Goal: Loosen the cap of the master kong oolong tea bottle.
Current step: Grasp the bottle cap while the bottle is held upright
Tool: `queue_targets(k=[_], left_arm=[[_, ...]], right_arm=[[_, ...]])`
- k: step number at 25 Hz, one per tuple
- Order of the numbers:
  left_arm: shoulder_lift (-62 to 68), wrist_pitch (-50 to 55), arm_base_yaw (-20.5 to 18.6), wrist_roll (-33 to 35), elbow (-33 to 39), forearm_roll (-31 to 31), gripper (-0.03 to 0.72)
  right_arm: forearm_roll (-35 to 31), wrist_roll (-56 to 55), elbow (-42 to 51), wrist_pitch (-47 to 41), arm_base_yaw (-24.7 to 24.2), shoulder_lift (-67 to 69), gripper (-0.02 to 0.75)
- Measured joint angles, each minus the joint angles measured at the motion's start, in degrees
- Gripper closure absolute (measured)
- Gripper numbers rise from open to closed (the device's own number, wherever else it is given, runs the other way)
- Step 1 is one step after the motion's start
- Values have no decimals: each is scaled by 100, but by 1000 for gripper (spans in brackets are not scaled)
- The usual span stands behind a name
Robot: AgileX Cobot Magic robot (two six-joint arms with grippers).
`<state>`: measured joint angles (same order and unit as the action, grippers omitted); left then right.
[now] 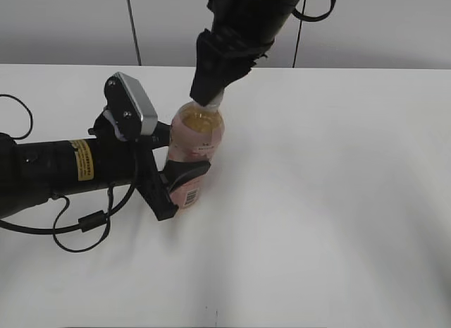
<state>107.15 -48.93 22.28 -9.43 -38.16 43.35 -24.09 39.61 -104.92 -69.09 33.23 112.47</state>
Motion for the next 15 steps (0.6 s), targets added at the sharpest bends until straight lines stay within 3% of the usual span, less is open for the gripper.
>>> queue_targets(k=[9,15], left_arm=[[0,50,-12,-110,0,-164,302],[0,102,-23,-128,0,-212,302]], right_arm=[[-12,5007,0,367,32,0,459],[64,7746,0,472,138,17,459]])
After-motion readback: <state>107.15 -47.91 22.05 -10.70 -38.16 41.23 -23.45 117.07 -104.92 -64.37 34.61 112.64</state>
